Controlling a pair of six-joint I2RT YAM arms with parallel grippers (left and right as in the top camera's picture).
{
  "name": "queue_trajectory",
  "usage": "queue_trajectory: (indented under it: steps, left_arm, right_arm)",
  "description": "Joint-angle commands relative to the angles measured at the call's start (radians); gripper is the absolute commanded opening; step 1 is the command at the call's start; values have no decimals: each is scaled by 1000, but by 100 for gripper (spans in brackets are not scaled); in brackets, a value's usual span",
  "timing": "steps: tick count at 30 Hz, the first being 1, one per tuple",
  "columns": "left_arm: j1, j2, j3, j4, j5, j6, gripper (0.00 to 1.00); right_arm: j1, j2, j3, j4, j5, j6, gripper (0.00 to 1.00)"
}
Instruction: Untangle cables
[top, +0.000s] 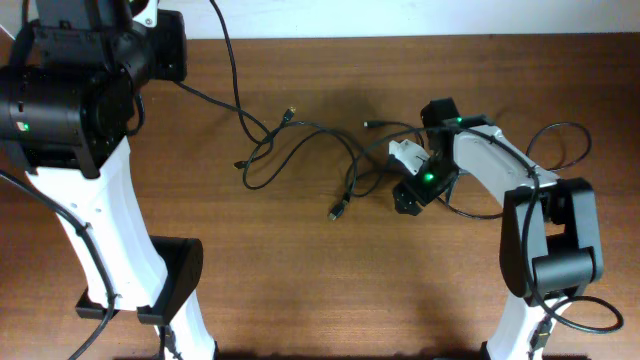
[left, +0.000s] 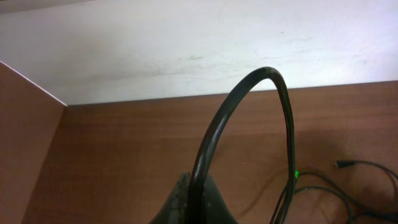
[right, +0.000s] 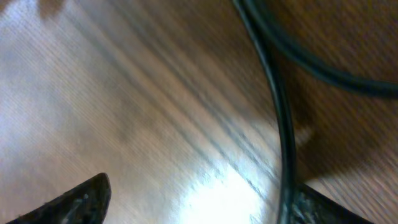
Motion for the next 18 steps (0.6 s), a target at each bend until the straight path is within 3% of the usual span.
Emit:
queue_trajectory:
  steps: [1,7,14,17,18]
  left_arm:
    - [6,-15,-1,3,11,-2,0]
    - [6,-15,-1,3,11,-2,0]
    - [6,-15,-1,3,12,-3,0]
    - [6,-15,-1,3,24,-3,0]
    - [6,-15,-1,3,33,-2,0]
  right_arm:
    - [8,-10,-65,48,-15,48,4]
    - [6,-23,-27,45,9,48,4]
    - [-15,-270,354,-43,235,134,4]
    - [-142,-305,409,-31,246,155,4]
    - [-258,-301,409,-26,243,212,4]
